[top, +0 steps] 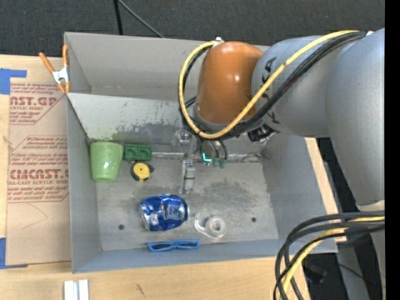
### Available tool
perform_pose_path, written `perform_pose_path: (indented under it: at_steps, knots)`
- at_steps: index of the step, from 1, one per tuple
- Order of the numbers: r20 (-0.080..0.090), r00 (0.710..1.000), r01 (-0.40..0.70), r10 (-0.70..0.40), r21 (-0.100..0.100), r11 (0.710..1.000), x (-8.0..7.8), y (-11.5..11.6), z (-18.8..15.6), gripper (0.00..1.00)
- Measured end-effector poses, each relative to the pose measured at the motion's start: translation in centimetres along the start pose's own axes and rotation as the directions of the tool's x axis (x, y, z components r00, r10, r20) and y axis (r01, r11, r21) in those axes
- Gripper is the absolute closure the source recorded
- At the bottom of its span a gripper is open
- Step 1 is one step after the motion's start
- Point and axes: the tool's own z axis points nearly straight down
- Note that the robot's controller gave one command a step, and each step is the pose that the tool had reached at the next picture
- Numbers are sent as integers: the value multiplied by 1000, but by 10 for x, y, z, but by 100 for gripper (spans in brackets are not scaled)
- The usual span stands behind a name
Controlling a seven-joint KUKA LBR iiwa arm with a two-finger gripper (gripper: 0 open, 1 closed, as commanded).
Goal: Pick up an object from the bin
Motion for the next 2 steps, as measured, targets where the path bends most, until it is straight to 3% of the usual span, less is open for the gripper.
perform_pose_path:
  at_steps: [1,2]
  knots:
    - [2,970,243,-243,0,970,61,44,31,0]
    - [5,982,187,-187,1,982,75,40,28,0]
